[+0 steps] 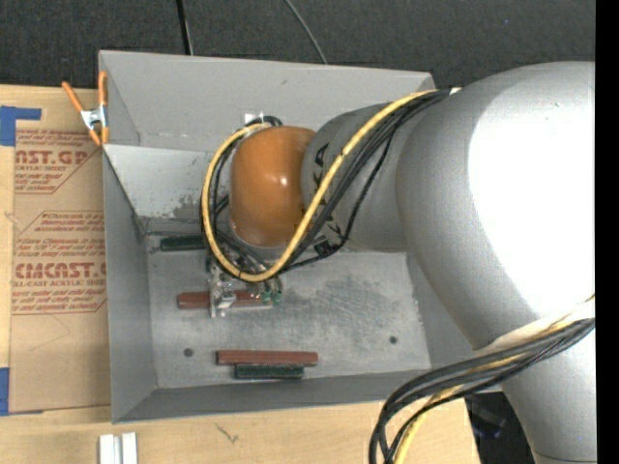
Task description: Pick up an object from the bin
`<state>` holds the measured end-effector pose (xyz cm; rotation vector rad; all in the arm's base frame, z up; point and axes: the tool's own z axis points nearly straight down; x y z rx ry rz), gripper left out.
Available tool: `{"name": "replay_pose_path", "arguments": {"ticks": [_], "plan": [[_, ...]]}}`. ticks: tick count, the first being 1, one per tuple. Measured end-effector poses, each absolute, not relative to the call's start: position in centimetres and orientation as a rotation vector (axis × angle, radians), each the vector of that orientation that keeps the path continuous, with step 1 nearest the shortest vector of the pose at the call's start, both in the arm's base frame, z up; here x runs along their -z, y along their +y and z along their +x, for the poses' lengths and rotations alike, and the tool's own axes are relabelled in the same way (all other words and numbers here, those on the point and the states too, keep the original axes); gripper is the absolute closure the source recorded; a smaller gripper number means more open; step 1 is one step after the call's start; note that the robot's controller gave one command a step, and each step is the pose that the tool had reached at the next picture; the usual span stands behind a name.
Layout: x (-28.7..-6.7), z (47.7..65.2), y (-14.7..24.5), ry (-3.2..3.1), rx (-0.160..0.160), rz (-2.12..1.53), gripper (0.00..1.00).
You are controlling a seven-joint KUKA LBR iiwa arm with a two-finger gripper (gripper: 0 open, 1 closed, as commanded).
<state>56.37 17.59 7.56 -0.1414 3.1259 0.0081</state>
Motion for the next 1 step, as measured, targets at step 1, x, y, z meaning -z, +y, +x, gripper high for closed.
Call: {"name": "replay_pose_path", "arguments": {"ticks": [1], "plan": [[-23.88,56.28,16.51,3.128,-0.002,-0.214,1.00]]}}
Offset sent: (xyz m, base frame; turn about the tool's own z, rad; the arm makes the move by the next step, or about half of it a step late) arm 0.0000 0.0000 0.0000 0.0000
